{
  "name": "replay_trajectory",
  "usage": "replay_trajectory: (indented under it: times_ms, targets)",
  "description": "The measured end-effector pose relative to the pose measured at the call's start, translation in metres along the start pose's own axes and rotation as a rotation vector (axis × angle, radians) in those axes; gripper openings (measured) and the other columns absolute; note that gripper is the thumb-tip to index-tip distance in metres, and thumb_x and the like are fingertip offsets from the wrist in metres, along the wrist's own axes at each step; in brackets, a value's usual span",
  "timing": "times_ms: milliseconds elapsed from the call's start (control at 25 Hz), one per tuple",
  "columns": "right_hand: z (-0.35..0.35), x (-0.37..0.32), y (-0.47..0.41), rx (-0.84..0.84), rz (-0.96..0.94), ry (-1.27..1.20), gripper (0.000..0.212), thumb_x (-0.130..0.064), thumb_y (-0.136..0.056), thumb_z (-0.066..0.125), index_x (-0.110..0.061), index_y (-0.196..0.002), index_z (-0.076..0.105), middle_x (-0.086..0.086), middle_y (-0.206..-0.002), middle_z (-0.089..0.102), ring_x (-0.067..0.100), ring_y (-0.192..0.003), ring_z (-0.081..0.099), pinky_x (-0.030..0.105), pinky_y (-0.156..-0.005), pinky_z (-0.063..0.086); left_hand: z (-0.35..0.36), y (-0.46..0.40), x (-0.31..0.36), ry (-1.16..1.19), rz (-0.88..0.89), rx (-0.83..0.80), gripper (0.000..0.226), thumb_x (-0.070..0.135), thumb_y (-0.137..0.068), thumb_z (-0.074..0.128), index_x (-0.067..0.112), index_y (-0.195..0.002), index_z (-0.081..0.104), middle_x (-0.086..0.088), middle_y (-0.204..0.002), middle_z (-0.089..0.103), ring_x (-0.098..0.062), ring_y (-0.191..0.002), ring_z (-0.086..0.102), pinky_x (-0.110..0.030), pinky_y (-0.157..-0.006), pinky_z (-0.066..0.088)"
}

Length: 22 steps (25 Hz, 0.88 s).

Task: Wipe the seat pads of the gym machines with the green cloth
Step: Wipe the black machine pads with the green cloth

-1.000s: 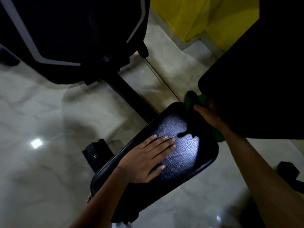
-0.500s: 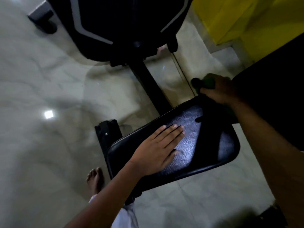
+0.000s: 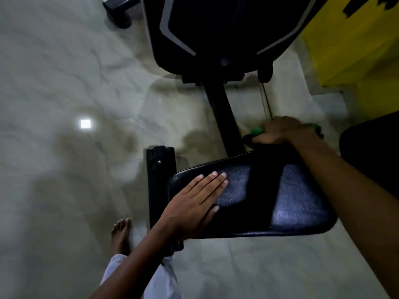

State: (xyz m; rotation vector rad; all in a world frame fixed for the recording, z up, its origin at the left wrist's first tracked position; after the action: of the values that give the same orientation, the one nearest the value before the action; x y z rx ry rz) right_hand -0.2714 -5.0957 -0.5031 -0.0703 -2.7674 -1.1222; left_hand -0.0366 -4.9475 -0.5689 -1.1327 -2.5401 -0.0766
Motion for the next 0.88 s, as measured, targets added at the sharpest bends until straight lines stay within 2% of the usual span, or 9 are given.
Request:
replay_trajectory:
  times_ms: [80,160,320,440,600,720,880]
  targets:
    - [0.007,-0.032,-0.009,-0.033,-0.113,0.008,0.049,-0.054,-0.08,0.059,-0.023,-0.117,0.058,0.015,-0.126,0.058,0.029,-0.111,0.057,0.03,-0.081,0.041,0.001,0.001,0.001,0.009,0.002,-0.01,0.056,0.034,-0.097,0.035,0.008,-0.147,0.032,-0.006,-0.155,0.027,-0.018,-0.144,0.021,-0.035,-0.118,0.016]
    - [0.004,-0.035,-0.013,-0.064,-0.123,0.0,0.044,-0.053,-0.077,0.06,-0.026,-0.112,0.058,0.013,-0.124,0.058,0.028,-0.109,0.057,0.03,-0.079,0.041,0.0,0.001,0.001,0.023,0.003,-0.015,0.056,0.034,-0.097,0.036,0.009,-0.147,0.031,-0.005,-0.155,0.026,-0.018,-0.145,0.02,-0.034,-0.118,0.015]
    - [-0.004,0.003,-0.008,-0.111,0.03,0.019,0.06,-0.054,-0.082,0.058,-0.021,-0.132,0.048,0.014,-0.136,0.049,0.03,-0.118,0.051,0.034,-0.092,0.042,0.0,0.001,0.0,0.027,-0.001,-0.002,0.056,0.033,-0.098,0.036,0.009,-0.148,0.03,-0.005,-0.156,0.026,-0.018,-0.145,0.019,-0.034,-0.119,0.014]
    - [-0.007,-0.007,-0.001,-0.098,0.024,-0.001,0.06,-0.052,-0.083,0.058,-0.019,-0.133,0.048,0.015,-0.136,0.049,0.03,-0.119,0.051,0.032,-0.09,0.041,0.001,0.002,-0.001,0.031,0.0,-0.005,0.056,0.032,-0.098,0.035,0.008,-0.148,0.029,-0.006,-0.156,0.025,-0.019,-0.145,0.019,-0.035,-0.119,0.014]
    - [0.007,-0.062,-0.01,-0.115,-0.138,-0.06,0.049,-0.051,-0.071,0.063,-0.024,-0.111,0.064,0.012,-0.115,0.062,0.027,-0.101,0.061,0.027,-0.076,0.046,0.001,0.002,0.001,0.024,0.02,-0.012,0.055,0.032,-0.098,0.035,0.007,-0.147,0.032,-0.008,-0.155,0.028,-0.02,-0.144,0.021,-0.036,-0.118,0.016]
    - [0.012,-0.079,-0.022,-0.216,-0.222,-0.118,0.032,-0.041,-0.069,0.067,-0.021,-0.094,0.065,0.01,-0.101,0.064,0.026,-0.09,0.063,0.028,-0.073,0.049,-0.001,0.003,0.001,0.042,0.032,-0.018,0.054,0.03,-0.098,0.036,0.007,-0.147,0.032,-0.009,-0.155,0.028,-0.022,-0.145,0.02,-0.036,-0.118,0.017]
    - [0.002,-0.057,-0.023,-0.306,-0.174,-0.226,0.029,-0.022,-0.078,0.07,-0.007,-0.103,0.067,0.012,-0.1,0.066,0.026,-0.092,0.063,0.032,-0.077,0.05,-0.001,0.004,0.0,0.063,0.029,0.003,0.053,0.029,-0.099,0.035,0.006,-0.147,0.03,-0.009,-0.156,0.026,-0.021,-0.145,0.018,-0.036,-0.119,0.017]
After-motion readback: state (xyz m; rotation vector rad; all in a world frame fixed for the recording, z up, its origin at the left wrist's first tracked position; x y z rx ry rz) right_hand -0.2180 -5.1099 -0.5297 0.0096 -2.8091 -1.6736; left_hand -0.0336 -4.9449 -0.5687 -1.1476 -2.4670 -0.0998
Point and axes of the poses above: each hand's wrist, its own y-axis away from the middle knuckle, its own z-axis out of the palm, x = y × z, the point moved 2 cm from there along -y, towards the middle knuckle
